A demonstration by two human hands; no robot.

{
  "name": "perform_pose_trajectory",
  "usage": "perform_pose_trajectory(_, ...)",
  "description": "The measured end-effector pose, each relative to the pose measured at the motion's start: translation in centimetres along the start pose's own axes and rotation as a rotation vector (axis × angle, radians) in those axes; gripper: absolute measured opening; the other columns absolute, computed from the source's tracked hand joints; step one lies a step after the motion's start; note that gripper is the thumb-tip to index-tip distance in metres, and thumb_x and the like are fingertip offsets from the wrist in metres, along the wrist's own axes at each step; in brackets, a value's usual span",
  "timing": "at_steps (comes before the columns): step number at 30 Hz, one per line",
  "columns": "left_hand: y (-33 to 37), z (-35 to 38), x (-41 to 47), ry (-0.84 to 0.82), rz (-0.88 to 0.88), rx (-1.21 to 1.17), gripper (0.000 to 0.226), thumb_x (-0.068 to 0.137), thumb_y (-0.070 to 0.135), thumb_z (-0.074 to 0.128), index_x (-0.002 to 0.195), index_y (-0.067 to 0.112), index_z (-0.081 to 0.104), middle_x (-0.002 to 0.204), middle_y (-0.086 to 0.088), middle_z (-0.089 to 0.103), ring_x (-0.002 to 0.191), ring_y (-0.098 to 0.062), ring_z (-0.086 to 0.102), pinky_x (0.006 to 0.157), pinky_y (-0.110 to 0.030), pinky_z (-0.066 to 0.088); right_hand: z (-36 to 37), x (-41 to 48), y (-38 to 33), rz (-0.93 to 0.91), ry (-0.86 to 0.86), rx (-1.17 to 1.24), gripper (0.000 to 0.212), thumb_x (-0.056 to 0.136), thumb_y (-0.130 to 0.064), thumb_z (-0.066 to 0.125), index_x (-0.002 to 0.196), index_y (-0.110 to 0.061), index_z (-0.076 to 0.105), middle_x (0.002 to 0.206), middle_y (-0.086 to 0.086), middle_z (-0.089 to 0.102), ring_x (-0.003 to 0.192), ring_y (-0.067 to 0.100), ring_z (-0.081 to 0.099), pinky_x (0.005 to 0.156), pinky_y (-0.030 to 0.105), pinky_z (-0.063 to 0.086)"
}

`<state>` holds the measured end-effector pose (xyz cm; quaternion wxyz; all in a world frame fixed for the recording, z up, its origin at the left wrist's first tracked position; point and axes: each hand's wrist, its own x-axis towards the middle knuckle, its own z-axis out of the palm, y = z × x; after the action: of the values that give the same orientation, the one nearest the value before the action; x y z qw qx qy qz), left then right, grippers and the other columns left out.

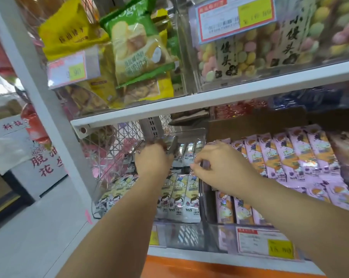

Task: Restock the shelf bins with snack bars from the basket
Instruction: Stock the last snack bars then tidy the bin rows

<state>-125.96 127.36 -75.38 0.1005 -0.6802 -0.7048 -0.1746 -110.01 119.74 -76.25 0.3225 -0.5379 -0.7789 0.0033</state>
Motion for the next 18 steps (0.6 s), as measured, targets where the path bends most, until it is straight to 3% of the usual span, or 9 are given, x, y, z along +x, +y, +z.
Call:
perform_pose_trajectory(4,-0.1,1.2,1.0,0.031,0.021,0.066,0.035,0.088,0.045,0.056,0.115,0.022,0.058,0.11,-0.009,0.061,0.105,-0.03,0.057,0.093,-0.041,0.044,0.5,-0.2,-0.1,0.01,0.022,0.017,0.032,0.094,-0.041,0.047,0.101,-0.02,0.071,0.088,-0.01,0.054,0.096,0.015,0.051,0.096,0.025,0.032)
perform_pose_trajectory(9,-0.4,0.0,0.5,-0.14,0.059,0.145,0.057,0.088,0.06,0.047,0.133,0.023,0.049,0.133,-0.012,0.046,0.126,-0.034,0.041,0.105,-0.049,0.032,0.3,-0.8,-0.8,0.022,-0.055,-0.047,0.041,0.098,-0.044,0.038,0.12,-0.019,0.062,0.123,-0.004,0.059,0.116,0.019,0.05,0.104,0.031,0.033)
perform_pose_trajectory(11,-0.5,-1.4,-1.4,-0.123,0.072,0.044,0.055,0.091,0.055,0.046,0.138,0.025,0.044,0.138,-0.011,0.041,0.131,-0.033,0.034,0.107,-0.05,0.031,-0.4,-1.6,-1.2,-0.003,-0.104,-0.038,0.046,0.099,-0.046,0.036,0.135,-0.022,0.05,0.144,-0.006,0.045,0.132,0.015,0.039,0.11,0.031,0.024)
perform_pose_trajectory(13,-0.8,-2.5,-4.7,-0.015,0.129,-0.176,0.048,0.093,0.044,0.049,0.138,0.027,0.044,0.138,-0.006,0.041,0.129,-0.027,0.037,0.105,-0.045,0.036,-0.7,-2.9,-1.3,-0.046,-0.094,-0.023,0.049,0.099,-0.047,0.036,0.143,-0.025,0.04,0.152,-0.009,0.032,0.14,0.012,0.028,0.116,0.031,0.015)
perform_pose_trajectory(15,-1.6,-3.0,-9.2,0.108,0.232,-0.399,0.036,0.094,0.035,0.052,0.128,0.025,0.054,0.13,0.002,0.047,0.117,-0.018,0.047,0.096,-0.035,0.04,-0.8,-5.2,-1.7,-0.117,-0.021,0.013,0.045,0.097,-0.044,0.039,0.135,-0.024,0.051,0.145,-0.008,0.044,0.134,0.014,0.038,0.113,0.033,0.024)
perform_pose_trajectory(18,-3.7,-2.4,-16.4,0.223,0.417,-0.553,0.032,0.087,0.029,0.047,0.114,0.021,0.062,0.11,0.006,0.058,0.102,-0.012,0.054,0.086,-0.031,0.043,-0.3,-10.4,-2.4,-0.302,0.046,0.1,0.031,0.092,-0.031,0.045,0.106,-0.016,0.069,0.103,-0.004,0.068,0.095,0.012,0.059,0.088,0.026,0.044)
